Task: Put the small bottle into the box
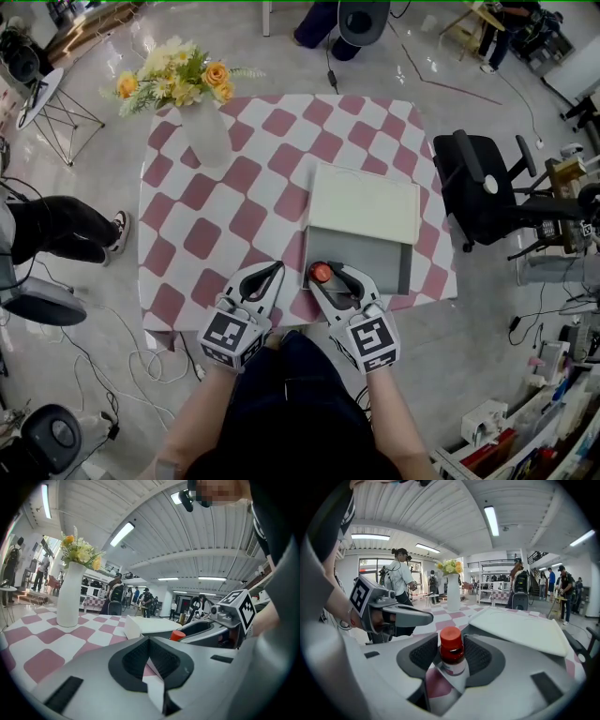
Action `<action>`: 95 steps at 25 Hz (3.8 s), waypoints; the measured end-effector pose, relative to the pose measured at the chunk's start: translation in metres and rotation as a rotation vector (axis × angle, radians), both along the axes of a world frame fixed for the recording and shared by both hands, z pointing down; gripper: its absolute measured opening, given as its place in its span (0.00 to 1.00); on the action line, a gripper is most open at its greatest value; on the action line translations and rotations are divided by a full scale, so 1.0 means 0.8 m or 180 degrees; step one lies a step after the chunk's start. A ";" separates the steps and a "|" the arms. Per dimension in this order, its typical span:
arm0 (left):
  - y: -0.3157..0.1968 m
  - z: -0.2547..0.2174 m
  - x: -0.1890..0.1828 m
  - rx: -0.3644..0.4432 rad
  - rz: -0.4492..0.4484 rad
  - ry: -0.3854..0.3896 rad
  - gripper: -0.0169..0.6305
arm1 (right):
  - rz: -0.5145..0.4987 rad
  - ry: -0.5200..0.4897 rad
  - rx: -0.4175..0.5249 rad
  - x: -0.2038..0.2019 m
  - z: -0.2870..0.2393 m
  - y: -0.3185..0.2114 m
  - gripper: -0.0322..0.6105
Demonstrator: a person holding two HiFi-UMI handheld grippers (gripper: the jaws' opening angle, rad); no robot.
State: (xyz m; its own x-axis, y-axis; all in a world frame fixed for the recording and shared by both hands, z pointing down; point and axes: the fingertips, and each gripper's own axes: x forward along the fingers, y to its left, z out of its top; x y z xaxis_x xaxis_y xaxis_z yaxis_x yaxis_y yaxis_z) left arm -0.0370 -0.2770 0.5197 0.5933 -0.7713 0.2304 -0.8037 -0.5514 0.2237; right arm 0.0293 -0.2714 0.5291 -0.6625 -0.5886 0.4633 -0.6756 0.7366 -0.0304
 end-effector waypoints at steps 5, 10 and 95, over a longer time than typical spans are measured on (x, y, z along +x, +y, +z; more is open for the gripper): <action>0.004 0.000 -0.003 -0.0006 0.0016 -0.0001 0.04 | 0.0054 -0.0037 -0.0043 0.002 0.001 0.006 0.32; 0.007 -0.001 -0.002 0.0001 0.0040 -0.0012 0.04 | 0.0148 -0.0084 -0.0063 0.012 0.000 0.013 0.32; 0.000 -0.176 -0.033 0.0826 -0.0227 0.0153 0.04 | 0.0794 -0.1124 0.0785 0.096 -0.214 0.021 0.05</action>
